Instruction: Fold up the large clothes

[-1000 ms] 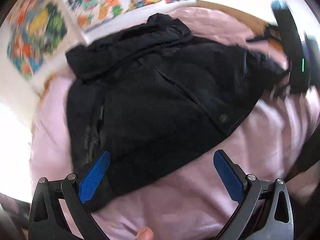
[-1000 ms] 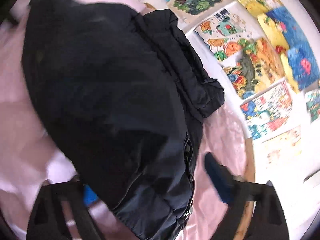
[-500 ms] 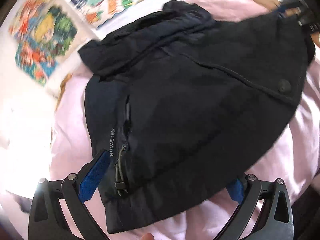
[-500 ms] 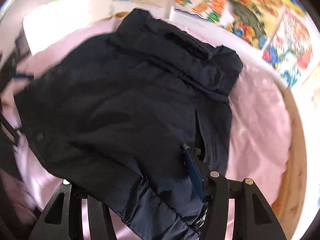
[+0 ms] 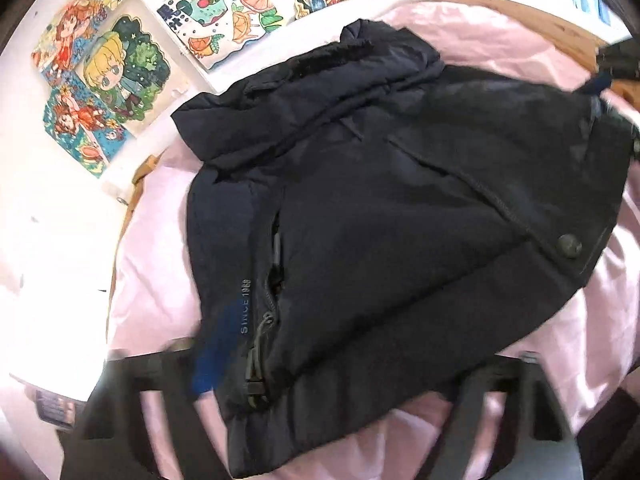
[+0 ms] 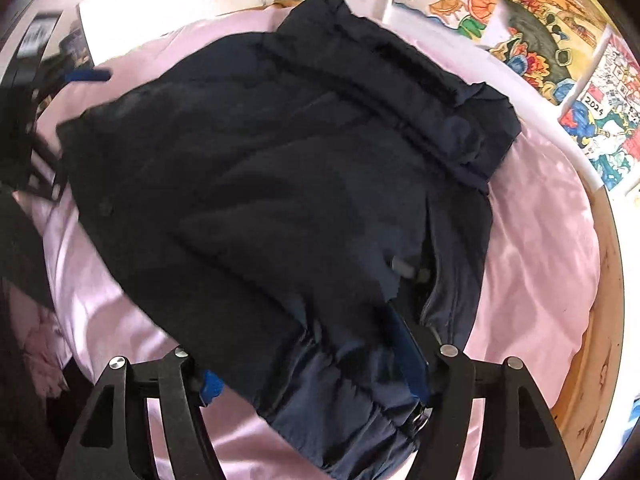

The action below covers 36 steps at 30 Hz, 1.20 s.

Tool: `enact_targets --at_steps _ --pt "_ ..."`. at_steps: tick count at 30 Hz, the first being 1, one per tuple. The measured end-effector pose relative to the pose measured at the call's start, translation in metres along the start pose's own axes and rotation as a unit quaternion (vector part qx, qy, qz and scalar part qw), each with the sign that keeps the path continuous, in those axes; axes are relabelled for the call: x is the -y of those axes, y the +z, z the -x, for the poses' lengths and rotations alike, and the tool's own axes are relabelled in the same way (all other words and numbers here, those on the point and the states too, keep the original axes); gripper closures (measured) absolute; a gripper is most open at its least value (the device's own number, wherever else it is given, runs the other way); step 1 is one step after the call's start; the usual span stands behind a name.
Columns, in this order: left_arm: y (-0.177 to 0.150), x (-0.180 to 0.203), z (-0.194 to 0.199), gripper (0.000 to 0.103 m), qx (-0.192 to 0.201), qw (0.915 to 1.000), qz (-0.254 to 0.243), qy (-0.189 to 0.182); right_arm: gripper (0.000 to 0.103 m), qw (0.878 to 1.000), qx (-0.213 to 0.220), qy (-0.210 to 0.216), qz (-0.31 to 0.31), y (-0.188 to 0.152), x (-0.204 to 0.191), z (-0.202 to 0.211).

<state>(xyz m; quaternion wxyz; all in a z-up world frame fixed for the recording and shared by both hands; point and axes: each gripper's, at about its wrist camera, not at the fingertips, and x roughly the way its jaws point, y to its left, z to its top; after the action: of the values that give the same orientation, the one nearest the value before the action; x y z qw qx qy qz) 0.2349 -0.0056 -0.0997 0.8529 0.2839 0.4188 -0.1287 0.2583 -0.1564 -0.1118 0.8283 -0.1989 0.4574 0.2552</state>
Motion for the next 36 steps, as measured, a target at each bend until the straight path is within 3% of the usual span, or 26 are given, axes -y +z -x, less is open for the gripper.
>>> enact_targets --at_steps 1,4,6,10,13,17,19,21,25,26,27,28,30,31,36 --pt "0.002 0.0 0.002 0.065 0.023 0.9997 -0.006 -0.003 0.028 1.0 0.002 0.004 -0.001 -0.001 0.001 0.001" --pt "0.011 0.0 0.009 0.085 0.025 0.9996 -0.007 -0.007 0.028 1.0 0.009 0.018 -0.013 -0.004 0.003 0.005" --pt "0.021 -0.002 0.014 0.091 0.03 0.9995 -0.01 -0.004 0.028 1.0 0.013 0.021 -0.018 -0.004 0.005 0.009" --pt "0.056 -0.027 0.028 0.094 0.043 0.9985 0.017 -0.03 0.026 0.999 0.037 0.024 0.003 0.001 -0.006 0.021" --pt "0.079 -0.046 0.03 0.096 0.036 0.9963 0.048 -0.061 0.014 0.998 0.063 0.016 0.025 0.003 -0.021 0.028" --pt "0.102 -0.059 0.029 0.096 0.016 0.9908 0.096 -0.094 0.013 0.995 0.086 0.007 0.045 0.004 -0.044 0.025" --pt "0.108 -0.063 0.031 0.096 0.01 0.988 0.115 -0.102 0.012 0.993 0.091 -0.03 0.067 0.006 -0.055 0.017" --pt "0.109 -0.063 0.033 0.096 0.014 0.9877 0.117 -0.102 0.012 0.985 0.088 -0.114 0.092 0.007 -0.066 0.001" --pt "0.1 -0.068 0.033 0.096 0.023 0.9874 0.113 -0.108 0.015 0.955 0.074 -0.256 0.131 0.005 -0.067 -0.026" --pt "0.096 -0.069 0.032 0.096 0.024 0.9878 0.109 -0.108 0.019 0.949 0.075 -0.274 0.14 0.002 -0.064 -0.029" --pt "0.092 -0.069 0.03 0.096 0.024 0.9883 0.106 -0.107 0.033 0.942 0.076 -0.291 0.148 -0.002 -0.062 -0.03" --pt "0.087 -0.07 0.029 0.096 0.024 0.9886 0.103 -0.108 0.05 0.941 0.076 -0.294 0.149 -0.003 -0.058 -0.03" --pt "0.08 -0.069 0.029 0.096 0.026 0.9893 0.097 -0.106 0.071 0.946 0.087 -0.28 0.138 -0.004 -0.052 -0.024" --pt "0.077 -0.069 0.029 0.096 0.027 0.9904 0.09 -0.102 0.078 0.948 0.094 -0.274 0.13 -0.002 -0.048 -0.019" --pt "0.062 -0.066 0.026 0.092 0.03 0.9946 0.06 -0.08 0.086 0.968 0.138 -0.207 0.026 0.03 -0.02 0.022"
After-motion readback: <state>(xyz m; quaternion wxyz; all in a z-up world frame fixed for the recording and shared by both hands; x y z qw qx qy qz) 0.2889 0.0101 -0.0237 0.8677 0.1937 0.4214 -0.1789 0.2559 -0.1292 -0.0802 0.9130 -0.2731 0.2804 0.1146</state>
